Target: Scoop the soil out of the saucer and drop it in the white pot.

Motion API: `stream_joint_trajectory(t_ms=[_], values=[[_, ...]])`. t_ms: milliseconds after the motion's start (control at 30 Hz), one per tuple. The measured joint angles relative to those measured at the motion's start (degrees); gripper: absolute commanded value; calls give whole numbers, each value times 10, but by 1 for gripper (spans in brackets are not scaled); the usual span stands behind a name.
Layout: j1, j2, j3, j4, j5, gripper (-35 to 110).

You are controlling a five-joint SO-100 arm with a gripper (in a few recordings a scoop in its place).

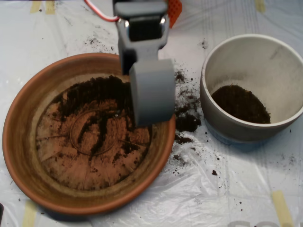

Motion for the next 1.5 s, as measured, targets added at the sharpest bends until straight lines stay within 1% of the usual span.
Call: stream_joint_trajectory(t_ms=[200, 367, 433, 600, 867, 967, 1200, 1267, 1400, 1500], values=[[51, 43, 221, -105, -91, 44], [78, 72, 342, -166, -157, 43], [87, 75, 374, -185, -185, 39], [102, 75, 434, -213, -272, 38], [107, 75, 461, -222, -425, 36], [113, 75, 461, -217, -451, 34], [124, 74, 491, -237, -467, 33], [130, 69, 502, -247, -468, 35], [132, 62, 536, -279, -468, 43], [132, 62, 541, -301, -456, 46]])
